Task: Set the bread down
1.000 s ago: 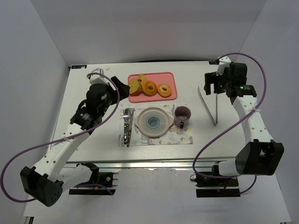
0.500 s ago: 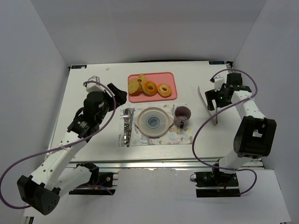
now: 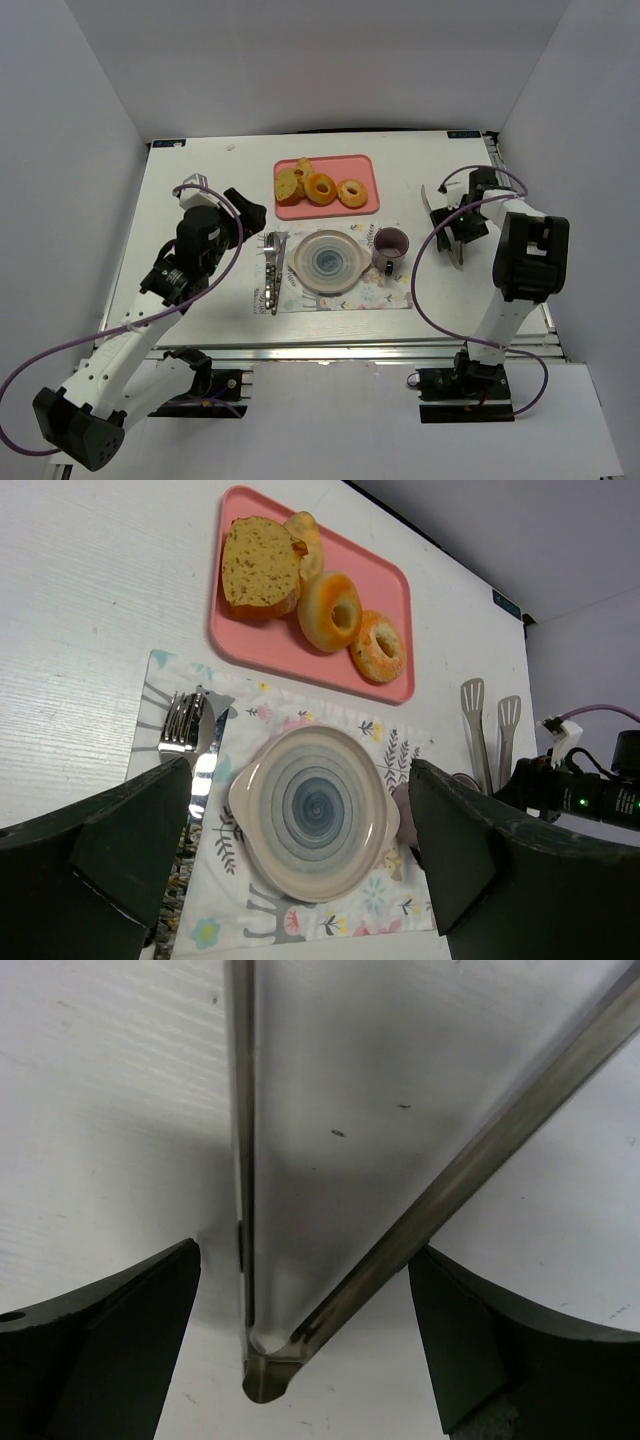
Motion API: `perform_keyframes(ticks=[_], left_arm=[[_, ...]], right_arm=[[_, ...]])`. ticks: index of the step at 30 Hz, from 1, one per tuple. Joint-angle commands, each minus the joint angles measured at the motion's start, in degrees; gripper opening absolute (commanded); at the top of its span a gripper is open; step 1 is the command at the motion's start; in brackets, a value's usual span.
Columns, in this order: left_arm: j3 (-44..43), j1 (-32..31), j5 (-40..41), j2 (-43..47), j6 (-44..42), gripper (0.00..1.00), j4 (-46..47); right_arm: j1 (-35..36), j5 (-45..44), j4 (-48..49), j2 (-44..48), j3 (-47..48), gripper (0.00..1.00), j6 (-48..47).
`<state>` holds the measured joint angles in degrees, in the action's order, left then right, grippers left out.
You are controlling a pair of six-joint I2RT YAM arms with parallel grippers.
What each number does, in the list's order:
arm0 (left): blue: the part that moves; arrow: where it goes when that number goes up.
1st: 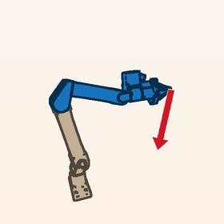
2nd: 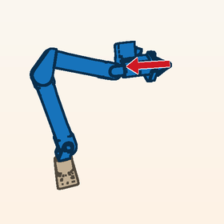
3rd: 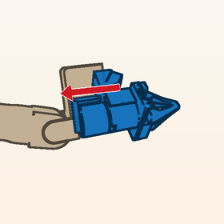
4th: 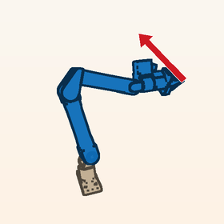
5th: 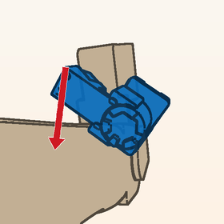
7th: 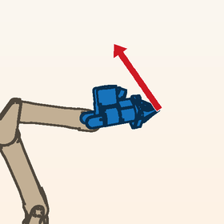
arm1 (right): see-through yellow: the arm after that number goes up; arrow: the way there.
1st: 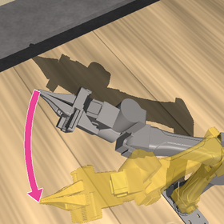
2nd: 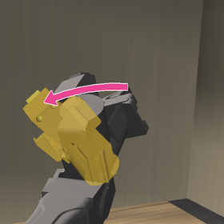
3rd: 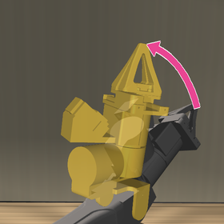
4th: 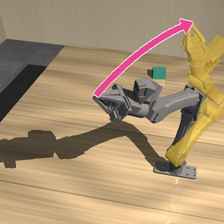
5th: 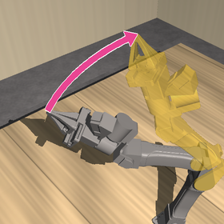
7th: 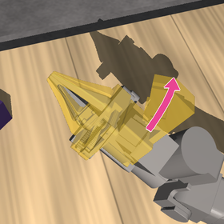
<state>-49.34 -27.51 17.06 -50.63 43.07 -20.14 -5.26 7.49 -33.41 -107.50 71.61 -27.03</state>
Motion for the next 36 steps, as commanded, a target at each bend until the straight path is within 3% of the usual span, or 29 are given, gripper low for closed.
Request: perform_keyframes(ticks=[1,11,14,20,24,27,29,32,33,36], left_arm=[[-0.8,-0.1,1.2,0.5,0.4,0.98,-0.9],[-0.6,-0.1,0.3,-1.5,1.0,0.98,0.3],[-1.6,-0.1,0.3,-2.5,0.4,0.98,-0.6],[-0.8,-0.1,1.2,-1.3,1.1,0.98,-0.3],[0.0,-0.1,0.7,-1.0,1.7,0.98,0.4],[-0.8,-0.1,0.9,-1.1,1.1,0.98,-0.4],[-1.1,-0.1,1.3,-1.1,0.9,0.98,-1.0],[-1.3,-0.1,1.5,-0.8,0.9,0.98,-1.0],[-0.9,-0.1,1.5,-0.7,1.0,0.98,-1.0],[-0.4,-0.1,1.2,-0.4,1.5,0.98,-0.3]], right_arm=[[-0.2,-1.5,2.0,-0.9,4.1,0.88,1.4],[-0.1,-1.3,4.4,-5.8,8.7,0.88,6.2],[-0.1,-0.5,2.3,-8.0,11.3,0.82,7.7],[-0.1,0.4,2.5,-7.5,9.2,0.59,7.0],[-0.1,1.2,1.9,-7.3,9.5,0.27,6.7],[-0.1,1.5,2.6,-4.4,9.6,0.16,6.2],[-0.1,2.9,3.4,-0.6,9.6,0.16,5.2],[0.1,6.5,3.0,3.4,11.2,0.29,3.6],[0.2,7.3,2.6,4.1,12.0,0.38,3.4],[1.0,9.7,0.3,5.5,15.2,0.49,2.9]])
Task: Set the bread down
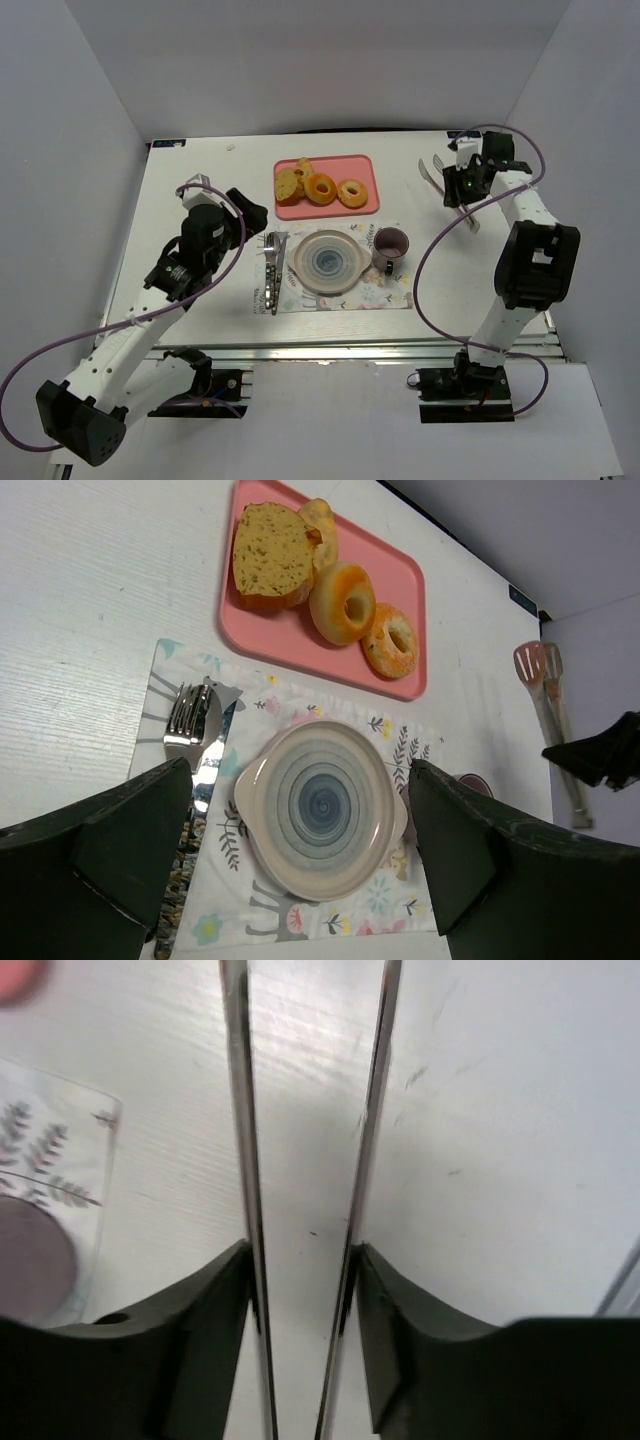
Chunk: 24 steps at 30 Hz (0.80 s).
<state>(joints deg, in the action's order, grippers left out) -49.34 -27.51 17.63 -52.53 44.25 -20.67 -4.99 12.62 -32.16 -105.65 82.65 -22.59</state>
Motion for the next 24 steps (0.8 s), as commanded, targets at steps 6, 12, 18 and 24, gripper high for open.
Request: perform_keyframes(ticks=[6,12,18,24], left_arm=[[-0.8,-0.1,0.8,2.1,0.6,0.98,-0.7],[-1.0,-0.1,1.8,3.6,0.9,0.98,-2.2],[-2.2,-0.1,2.7,4.3,1.5,0.98,-4.0],[-2.9,-0.1,4.4,5.3,2.7,0.98,-6.8]], right_arm=[[4.5,7.9,-4.0,3.8,10.4,0.55,0.0],[13.6,11.6,-6.6,1.4,17.5,0.54,1.1],[21.9,13.9,-6.6,-3.6,23.1,0.52,5.3],[28.4,13.5,-7.6,-10.5,30.4,0.48,6.1]])
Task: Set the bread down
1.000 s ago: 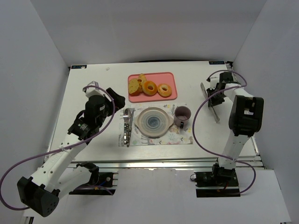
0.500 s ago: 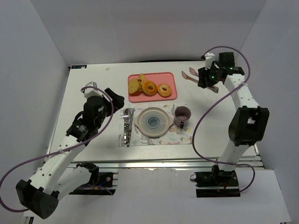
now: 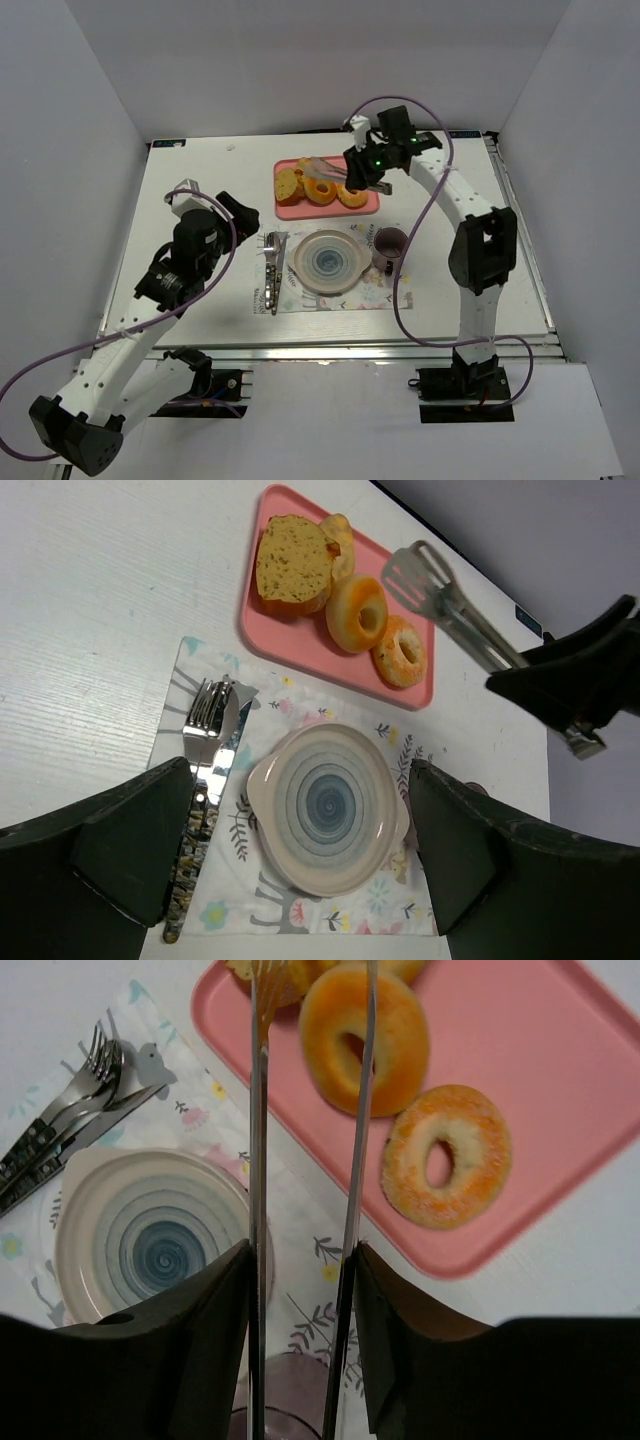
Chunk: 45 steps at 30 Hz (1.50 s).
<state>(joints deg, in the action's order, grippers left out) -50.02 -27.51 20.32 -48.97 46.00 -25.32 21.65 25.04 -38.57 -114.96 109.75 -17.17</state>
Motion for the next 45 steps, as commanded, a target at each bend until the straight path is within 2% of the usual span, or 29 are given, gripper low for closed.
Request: perform_keyframes(ticks=[1,4,8,13,18,26,36,45], left_arm=[[-2.2,-0.1,2.3,2.1,1.1,0.98,-2.4],[-2.1,-0.1,2.8,2.6,2.0,0.98,-3.1],[-1.5,-0.1,3.5,3.4,2.8,0.98,-3.3],[-0.6,-0.1,3.0,3.1,2.7,0.98,-2.8],[-0.7,-0.1,2.6,2.4,2.3,0.98,-2.5],[0.4,-0.1,2.9,3.4,2.7,0.98,-2.1],[1.6,-0.1,3.5,5.2,3.0,0.98,-2.0],[3.1,-0.1,4.1,7.6,3.5,0.98,-1.7]], right_arm=[[4.0,0.1,-1.6,-1.5,3.5,0.48,-2.0],[7.3,-2.9,1.0,1.2,0.2,0.47,-6.3],[9.2,-5.6,7.0,5.0,-8.2,0.48,-16.6],[11.4,-10.3,8.2,6.4,-11.0,0.47,-22.5],[13.9,-14.2,13.5,8.1,-15.4,0.49,-28.5],[16.9,-19.9,21.2,10.7,-21.9,0.51,-47.7],[19.3,-27.3,26.7,9.8,-23.3,0.52,-59.9],[20.0,-31.5,23.3,6.0,-21.8,0.52,-71.0]])
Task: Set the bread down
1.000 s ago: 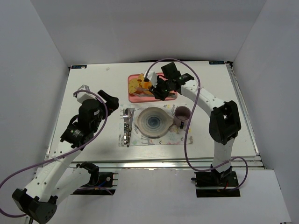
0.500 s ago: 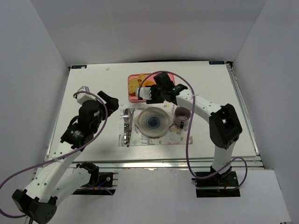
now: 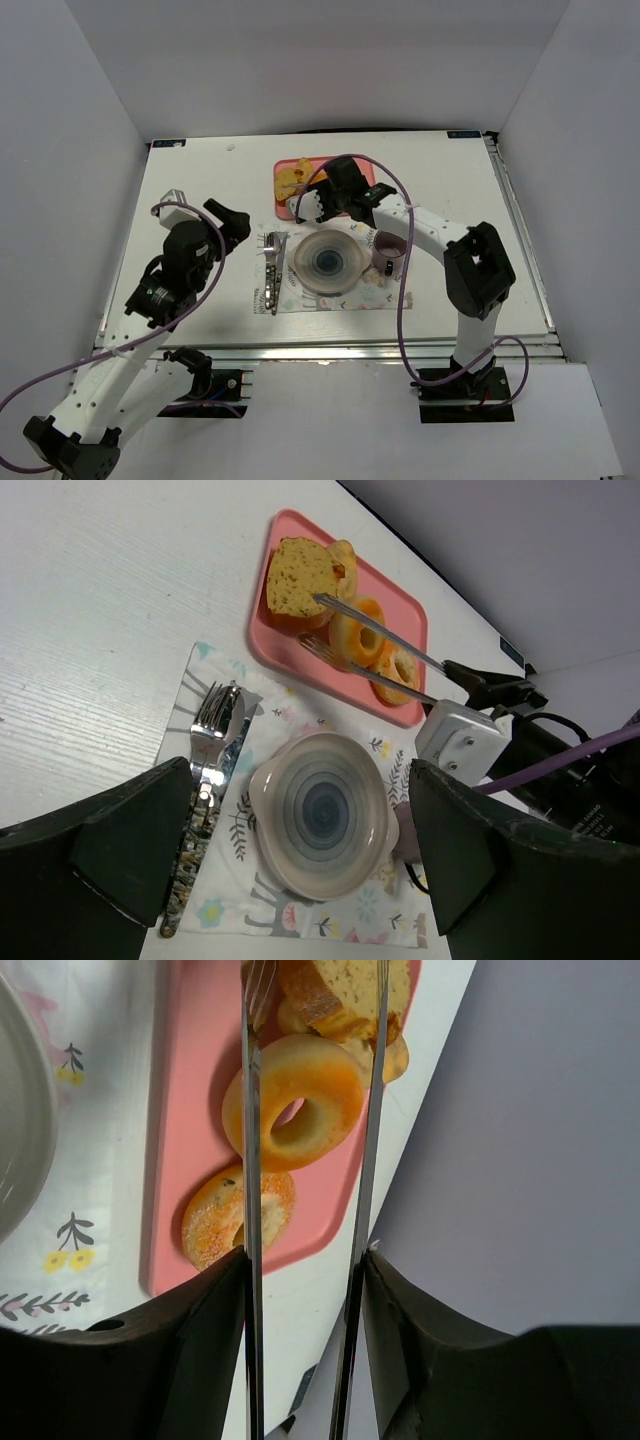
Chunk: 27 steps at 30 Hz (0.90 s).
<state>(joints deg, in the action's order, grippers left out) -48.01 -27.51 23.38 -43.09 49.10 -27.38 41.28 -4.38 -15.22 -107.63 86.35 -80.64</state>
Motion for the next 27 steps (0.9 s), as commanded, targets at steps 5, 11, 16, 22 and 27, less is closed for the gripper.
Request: perform_keyframes(ticks=[5,11,16,22,27], left_arm=[[2.0,-0.1,1.4,3.2,0.9,0.98,0.2],[2.0,-0.1,1.8,3.9,0.9,0.98,-0.3],[2.3,-0.1,1.9,4.2,1.2,0.98,-0.1],[2.1,-0.1,1.9,4.2,1.2,0.98,-0.1],[2.0,-0.1,1.8,4.0,1.2,0.98,0.0]], right_arm=[[0.4,-3.6,-0.2,-3.2,2.8,0.53,-9.7],[0.4,-5.6,0.8,-6.4,5.1,0.53,-9.9],[0.4,-6.8,2.7,-7.5,5.1,0.52,-10.1],[0.5,-7.7,5.8,-7.9,5.6,0.35,-9.7],[0.4,-8.4,6.3,-7.9,5.6,0.08,-9.6]])
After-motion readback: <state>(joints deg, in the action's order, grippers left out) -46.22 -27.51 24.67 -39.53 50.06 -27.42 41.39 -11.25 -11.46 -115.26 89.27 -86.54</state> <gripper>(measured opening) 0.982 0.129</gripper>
